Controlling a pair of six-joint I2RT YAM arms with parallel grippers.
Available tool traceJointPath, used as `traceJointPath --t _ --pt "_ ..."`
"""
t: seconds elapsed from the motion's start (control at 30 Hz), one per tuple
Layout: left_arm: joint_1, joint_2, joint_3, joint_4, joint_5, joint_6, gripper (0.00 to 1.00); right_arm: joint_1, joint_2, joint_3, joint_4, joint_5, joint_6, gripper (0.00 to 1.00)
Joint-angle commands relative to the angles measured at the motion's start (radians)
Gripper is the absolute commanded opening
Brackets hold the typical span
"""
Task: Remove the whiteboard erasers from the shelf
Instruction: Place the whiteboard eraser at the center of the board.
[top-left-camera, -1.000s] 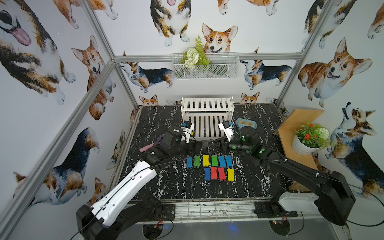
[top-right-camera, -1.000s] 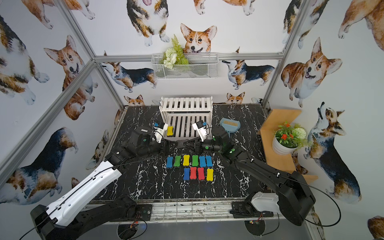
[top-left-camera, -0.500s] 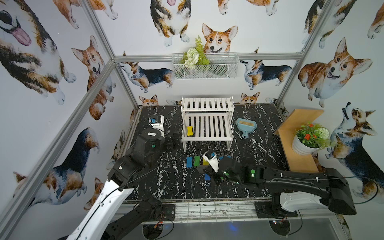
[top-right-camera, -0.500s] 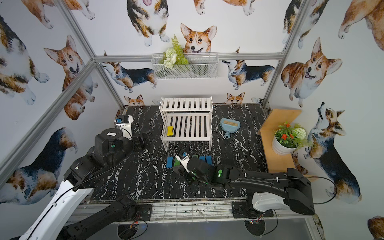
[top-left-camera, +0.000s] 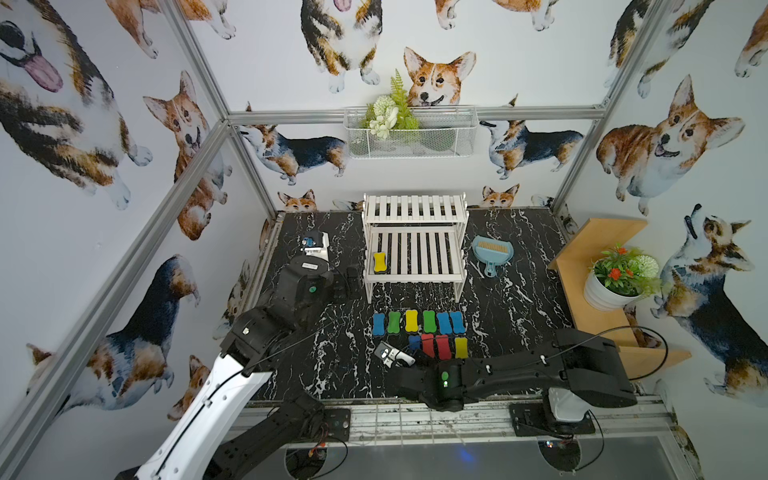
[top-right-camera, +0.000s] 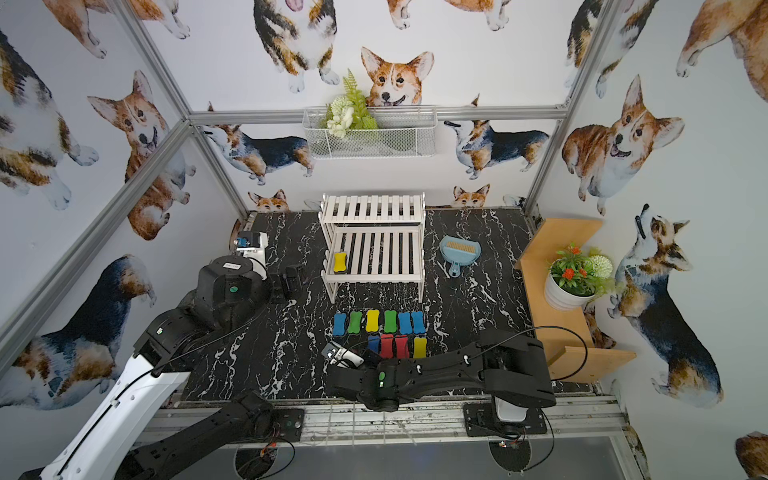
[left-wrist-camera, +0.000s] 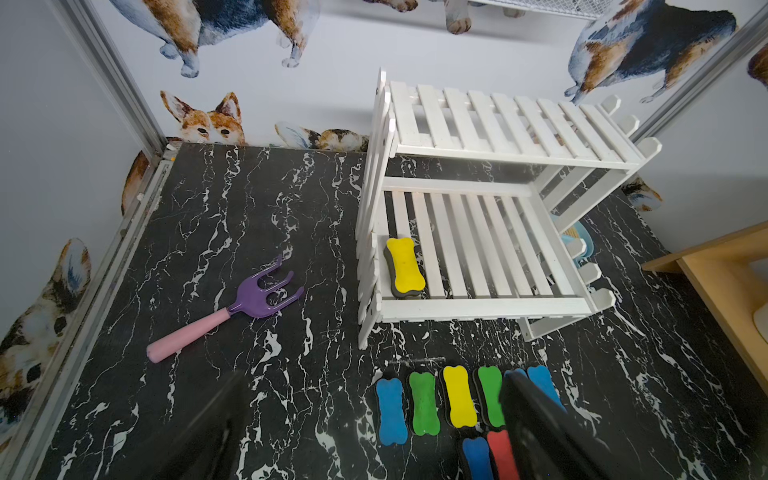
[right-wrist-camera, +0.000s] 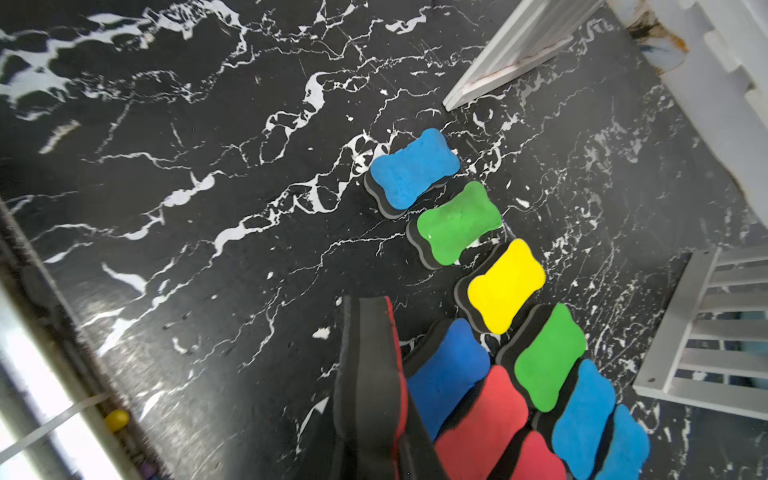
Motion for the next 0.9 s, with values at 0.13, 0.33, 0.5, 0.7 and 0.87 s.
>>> traceJointPath --t 0.13,0.33,0.5,0.7,0.87 --pt "0.002 -0.004 -0.013 0.007 -0.005 0.013 0.99 0.011 0.091 0.048 -0.029 0.158 -0.043 0.05" --pt "0.005 -0.003 -0.021 0.011 -0.004 0.015 0.99 0.013 0.156 0.076 -0.031 0.251 -0.074 0.06" --pt "0.01 -0.002 -0.027 0.009 -0.012 0.017 0.99 0.013 0.19 0.076 0.003 0.211 -0.106 0.1" --pt "0.014 -0.005 -0.033 0.006 -0.01 0.019 0.99 0.015 0.105 0.019 0.084 0.005 -0.128 0.56" --pt "0.017 0.002 -0.05 0.015 0.017 0.013 0.99 0.017 0.019 -0.026 0.164 -0.172 -0.137 0.69"
